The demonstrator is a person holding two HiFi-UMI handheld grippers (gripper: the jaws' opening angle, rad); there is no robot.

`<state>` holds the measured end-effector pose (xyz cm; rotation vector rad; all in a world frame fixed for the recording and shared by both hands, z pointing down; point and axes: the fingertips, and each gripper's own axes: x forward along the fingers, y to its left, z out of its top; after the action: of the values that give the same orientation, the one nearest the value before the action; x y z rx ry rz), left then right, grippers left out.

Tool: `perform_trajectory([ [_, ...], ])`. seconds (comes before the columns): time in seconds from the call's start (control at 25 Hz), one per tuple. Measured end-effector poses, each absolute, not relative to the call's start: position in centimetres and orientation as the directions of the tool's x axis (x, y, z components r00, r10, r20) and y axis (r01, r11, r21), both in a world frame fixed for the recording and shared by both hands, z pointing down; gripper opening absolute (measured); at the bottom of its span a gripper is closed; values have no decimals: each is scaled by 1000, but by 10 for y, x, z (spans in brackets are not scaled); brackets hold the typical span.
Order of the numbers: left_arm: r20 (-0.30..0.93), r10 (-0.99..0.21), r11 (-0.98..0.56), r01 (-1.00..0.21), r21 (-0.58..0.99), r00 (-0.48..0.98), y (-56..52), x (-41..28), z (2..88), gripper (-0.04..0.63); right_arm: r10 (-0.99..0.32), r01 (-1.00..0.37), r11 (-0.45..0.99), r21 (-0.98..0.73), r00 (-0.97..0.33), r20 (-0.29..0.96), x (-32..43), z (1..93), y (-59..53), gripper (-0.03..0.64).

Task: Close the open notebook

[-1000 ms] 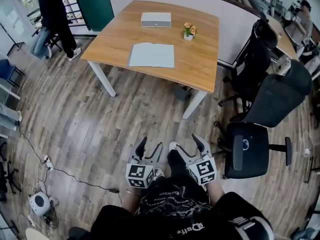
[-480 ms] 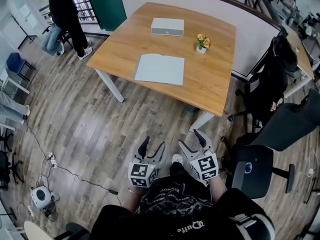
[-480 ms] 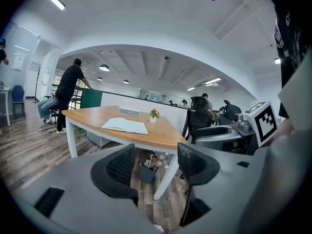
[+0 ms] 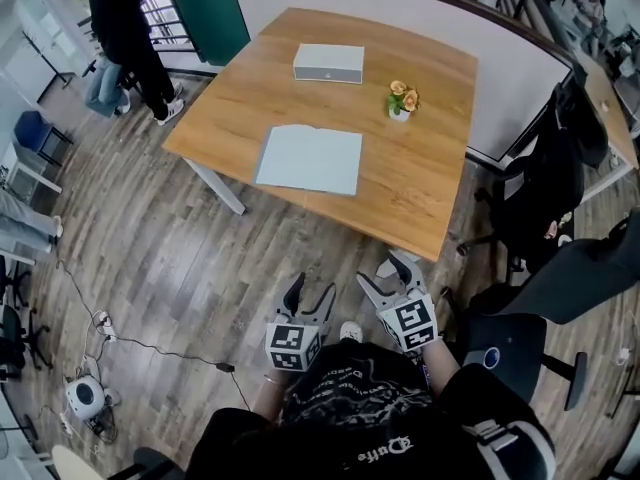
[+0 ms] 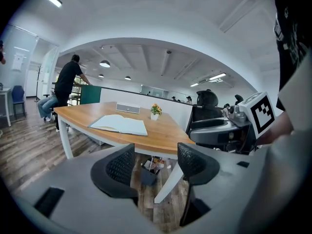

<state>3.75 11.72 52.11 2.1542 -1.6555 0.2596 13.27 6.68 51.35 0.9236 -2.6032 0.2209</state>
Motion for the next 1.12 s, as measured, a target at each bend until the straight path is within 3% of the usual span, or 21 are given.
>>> perform_trajectory([
  [0.64, 418, -868, -152, -944, 291, 269, 81, 29, 548, 298, -577, -661, 746, -85, -704, 415, 130, 531, 38, 288],
  [1.12, 425, -839, -239, -931, 274, 340, -4, -44, 549, 297, -628, -721, 691, -62, -640, 441, 69, 533, -35, 288],
])
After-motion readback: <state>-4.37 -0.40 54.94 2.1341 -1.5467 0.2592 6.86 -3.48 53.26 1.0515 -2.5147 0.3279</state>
